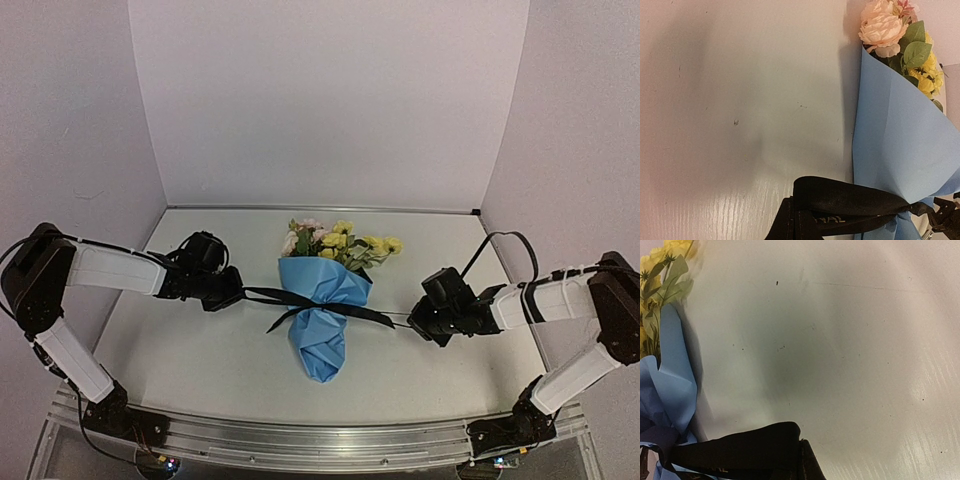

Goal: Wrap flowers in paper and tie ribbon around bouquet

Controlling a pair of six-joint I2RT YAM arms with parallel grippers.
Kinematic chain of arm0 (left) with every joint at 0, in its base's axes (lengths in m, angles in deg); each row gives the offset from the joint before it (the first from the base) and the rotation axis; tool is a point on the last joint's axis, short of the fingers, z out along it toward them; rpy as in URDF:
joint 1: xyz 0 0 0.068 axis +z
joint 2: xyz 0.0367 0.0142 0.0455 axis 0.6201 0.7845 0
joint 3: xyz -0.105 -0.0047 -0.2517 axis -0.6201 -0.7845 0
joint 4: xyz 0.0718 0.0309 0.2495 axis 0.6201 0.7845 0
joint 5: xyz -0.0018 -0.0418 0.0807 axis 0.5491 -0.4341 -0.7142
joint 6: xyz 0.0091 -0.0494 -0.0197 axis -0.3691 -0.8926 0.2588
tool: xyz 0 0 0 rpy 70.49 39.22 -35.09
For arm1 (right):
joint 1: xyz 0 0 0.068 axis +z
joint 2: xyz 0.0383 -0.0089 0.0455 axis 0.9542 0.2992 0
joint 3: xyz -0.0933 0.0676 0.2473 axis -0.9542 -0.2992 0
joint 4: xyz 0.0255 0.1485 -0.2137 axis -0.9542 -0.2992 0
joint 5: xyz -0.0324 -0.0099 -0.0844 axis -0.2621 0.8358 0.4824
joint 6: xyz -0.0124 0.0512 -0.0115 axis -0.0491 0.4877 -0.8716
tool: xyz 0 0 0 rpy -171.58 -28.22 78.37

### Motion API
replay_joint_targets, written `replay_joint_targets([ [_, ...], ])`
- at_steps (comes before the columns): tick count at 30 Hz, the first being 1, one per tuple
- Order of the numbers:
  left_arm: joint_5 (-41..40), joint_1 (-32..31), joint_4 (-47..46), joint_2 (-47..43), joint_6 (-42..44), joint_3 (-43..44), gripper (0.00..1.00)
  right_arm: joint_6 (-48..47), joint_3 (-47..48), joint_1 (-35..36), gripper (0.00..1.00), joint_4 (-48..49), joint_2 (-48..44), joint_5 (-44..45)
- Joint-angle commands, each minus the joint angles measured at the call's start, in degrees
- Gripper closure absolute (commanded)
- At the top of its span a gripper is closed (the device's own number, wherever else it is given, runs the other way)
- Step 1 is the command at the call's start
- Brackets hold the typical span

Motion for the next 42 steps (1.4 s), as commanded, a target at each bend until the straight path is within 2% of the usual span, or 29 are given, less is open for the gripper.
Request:
replay_joint_targets([
  [1,-5.2,2.6,1.3,-1.7,-0.6,-1.3,1.0,0.0,-1.9,-1.7,1.0,-5.8,-1.2,4.5],
  [25,-1.5,5.6,-1.6,-1.4,-1.9,-4.2,1.0,0.7,-3.5,-2.7,1.0,-5.2,-1.8,3.5],
  [35,3.0,5.7,-1.8,-1.7,-0.3,-2.4,1.0,-2.8,-0.8,-2.6,1.0,-5.4,-2.8,1.1],
  [37,3.5,5.7,-1.8,-2.2,0.2,-2.4,0.96,-4.1,0.1,-2.5,0.98,-6.0,-3.2,0.5],
  [42,5.3,5.6,-2.7,-3.8,1.1,-3.1,0.77,-6.2,1.5,-1.6,0.78,-7.2,-5.1,-0.6],
])
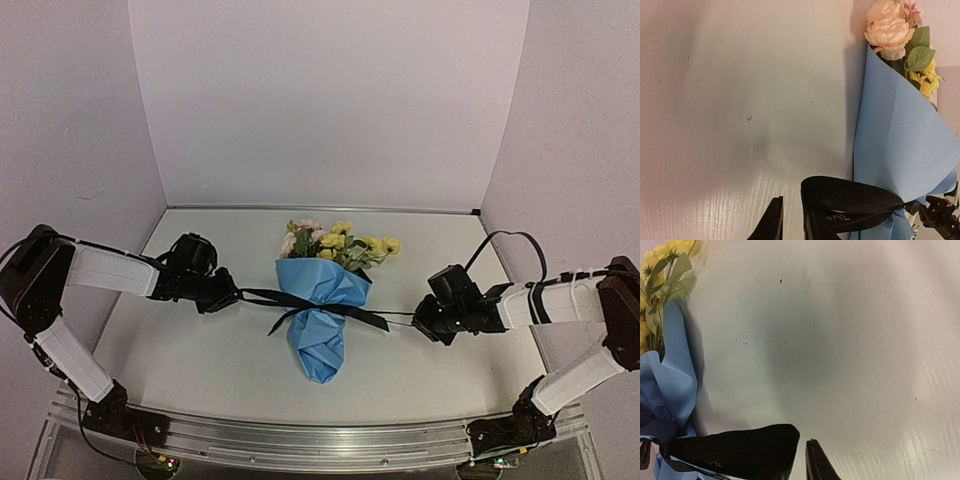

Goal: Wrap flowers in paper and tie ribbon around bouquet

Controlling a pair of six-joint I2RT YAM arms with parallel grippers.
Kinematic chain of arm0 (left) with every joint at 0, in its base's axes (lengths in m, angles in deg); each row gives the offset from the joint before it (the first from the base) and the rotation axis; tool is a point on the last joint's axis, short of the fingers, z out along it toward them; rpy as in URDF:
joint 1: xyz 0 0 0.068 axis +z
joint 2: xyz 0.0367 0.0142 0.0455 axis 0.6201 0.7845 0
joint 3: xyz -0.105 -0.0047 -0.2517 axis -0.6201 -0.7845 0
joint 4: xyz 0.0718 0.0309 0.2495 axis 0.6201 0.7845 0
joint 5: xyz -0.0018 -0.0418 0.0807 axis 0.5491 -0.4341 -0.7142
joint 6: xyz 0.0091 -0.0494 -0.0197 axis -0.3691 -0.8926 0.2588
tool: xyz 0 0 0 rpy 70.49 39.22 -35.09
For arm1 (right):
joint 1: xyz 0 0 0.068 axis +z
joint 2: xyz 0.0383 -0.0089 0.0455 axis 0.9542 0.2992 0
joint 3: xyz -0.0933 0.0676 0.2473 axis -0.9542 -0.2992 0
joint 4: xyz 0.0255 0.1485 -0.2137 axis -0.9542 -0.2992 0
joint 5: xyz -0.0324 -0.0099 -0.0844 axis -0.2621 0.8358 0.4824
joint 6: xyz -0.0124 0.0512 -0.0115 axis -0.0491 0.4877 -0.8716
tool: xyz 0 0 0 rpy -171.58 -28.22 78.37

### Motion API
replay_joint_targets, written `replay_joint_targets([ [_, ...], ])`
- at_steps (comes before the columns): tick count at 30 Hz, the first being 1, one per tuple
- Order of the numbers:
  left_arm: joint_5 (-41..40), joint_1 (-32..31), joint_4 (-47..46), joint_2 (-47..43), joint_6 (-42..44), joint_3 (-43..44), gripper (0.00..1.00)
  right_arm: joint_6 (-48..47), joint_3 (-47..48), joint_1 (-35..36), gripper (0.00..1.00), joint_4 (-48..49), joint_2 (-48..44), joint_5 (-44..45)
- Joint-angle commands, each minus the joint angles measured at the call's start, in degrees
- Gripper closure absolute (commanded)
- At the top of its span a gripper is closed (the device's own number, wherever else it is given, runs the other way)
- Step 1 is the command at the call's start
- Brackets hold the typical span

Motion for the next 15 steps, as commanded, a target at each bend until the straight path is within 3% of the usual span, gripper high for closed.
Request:
replay_joint_targets([
  [1,-1.7,1.3,0.4,-3.7,1.8,0.1,0.71,-2.9,2.0,0.0,0.75,-5.6,-3.1,2.1],
  [4,-1.2,1.3,0.8,-5.1,2.6,0.3,0.6,-3.2,2.6,0.9,0.63,-6.4,-4.7,2.1],
  [12,-2.5,1.3,2.8,-11.5,4.0,-0.1,0.43,-4.0,3.9,1.9,0.37,-9.9,-11.3,3.0],
  [15,-2.2,1.3,3.0,-13.3,4.6,0.1,0.28,-5.2,4.9,2.0,0.29,-10.6,-13.2,2.4],
])
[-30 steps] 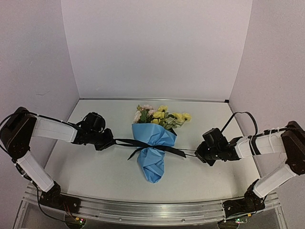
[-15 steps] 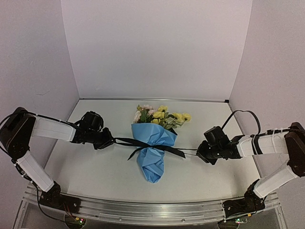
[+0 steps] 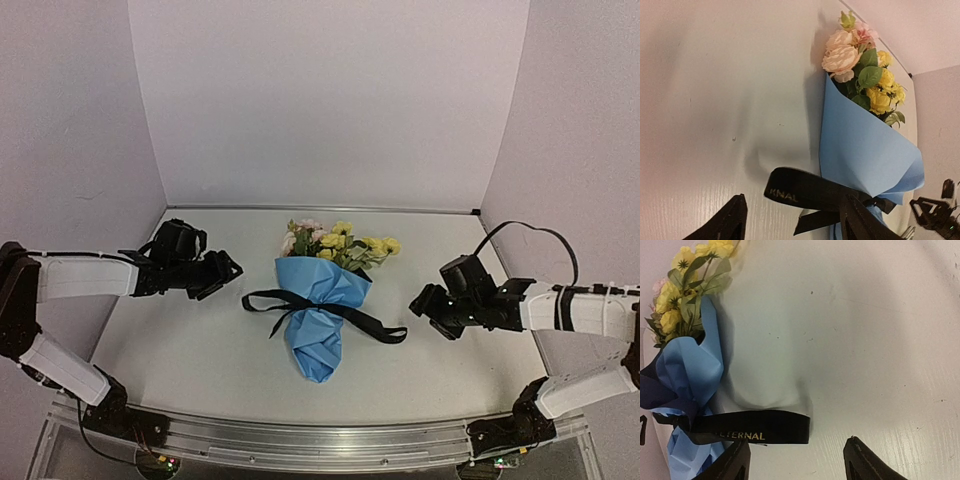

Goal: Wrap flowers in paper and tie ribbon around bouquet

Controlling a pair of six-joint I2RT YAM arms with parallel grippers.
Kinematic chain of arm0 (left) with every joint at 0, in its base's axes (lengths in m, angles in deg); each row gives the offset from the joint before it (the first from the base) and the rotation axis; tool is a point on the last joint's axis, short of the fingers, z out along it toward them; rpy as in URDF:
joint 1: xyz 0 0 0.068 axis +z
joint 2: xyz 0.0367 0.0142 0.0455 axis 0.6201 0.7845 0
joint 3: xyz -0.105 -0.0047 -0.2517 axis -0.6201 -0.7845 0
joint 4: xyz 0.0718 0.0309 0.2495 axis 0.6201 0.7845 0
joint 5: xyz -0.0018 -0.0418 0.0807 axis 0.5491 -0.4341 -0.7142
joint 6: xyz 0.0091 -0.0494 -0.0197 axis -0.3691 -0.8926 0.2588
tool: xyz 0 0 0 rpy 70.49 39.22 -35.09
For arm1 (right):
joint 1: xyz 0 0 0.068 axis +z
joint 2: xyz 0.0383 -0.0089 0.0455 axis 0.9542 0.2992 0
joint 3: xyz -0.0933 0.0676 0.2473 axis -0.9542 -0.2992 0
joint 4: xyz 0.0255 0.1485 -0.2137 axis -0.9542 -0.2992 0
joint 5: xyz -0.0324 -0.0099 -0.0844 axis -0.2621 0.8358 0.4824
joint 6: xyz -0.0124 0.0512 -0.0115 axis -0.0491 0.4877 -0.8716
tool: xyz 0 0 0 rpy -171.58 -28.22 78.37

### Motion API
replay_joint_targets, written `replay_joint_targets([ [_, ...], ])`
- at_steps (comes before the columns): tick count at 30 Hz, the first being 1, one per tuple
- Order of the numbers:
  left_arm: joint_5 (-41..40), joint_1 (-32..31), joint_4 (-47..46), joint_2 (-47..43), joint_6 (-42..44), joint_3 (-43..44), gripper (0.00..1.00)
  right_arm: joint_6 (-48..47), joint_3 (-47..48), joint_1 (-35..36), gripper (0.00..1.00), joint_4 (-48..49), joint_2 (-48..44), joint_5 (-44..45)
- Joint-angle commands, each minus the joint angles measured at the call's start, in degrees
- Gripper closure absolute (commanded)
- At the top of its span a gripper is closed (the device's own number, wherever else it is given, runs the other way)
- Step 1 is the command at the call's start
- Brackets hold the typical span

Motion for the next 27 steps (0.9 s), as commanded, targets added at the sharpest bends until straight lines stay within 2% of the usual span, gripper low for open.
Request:
replay_joint_targets([
  [1,-0.6,0.3,1.1,-4.2,1.9,0.3,0.24,-2.3,3.4,0.4,0.26,-2.3,-3.4,1.1],
  [4,-0.5,0.3,0.9,-6.4,3.0,0.4,0.04,-3.1,4.6,0.5,0.19,-3.1,-5.5,1.2],
  [5,-0.5,0.3,0.9,-7.3,3.6,0.8,0.01,-3.6,5.1,0.5,0.16,-3.4,-6.7,1.7],
  [7,-0.7,0.3,1.1,-8.6,4.9,2.1,0.0,-5.3,6.6,0.5,0.04,-4.5,-9.2,3.4],
  [8,-1.4,0.3,1.7,-8.9,5.5,3.3,0.0,-6.2,7.7,0.5,0.02,-5.0,-10.3,4.1],
  [19,-9.5,0.3,9.7,-6.0,10.9,19.2,0.0,-14.5,17.6,0.5,0.02,-6.9,-18.0,14.9],
  [27,-9.8,0.3,7.2,-7.5,12.4,19.2,0.0,-16.1,18.3,0.5,0.02,-7.2,-18.8,16.5],
])
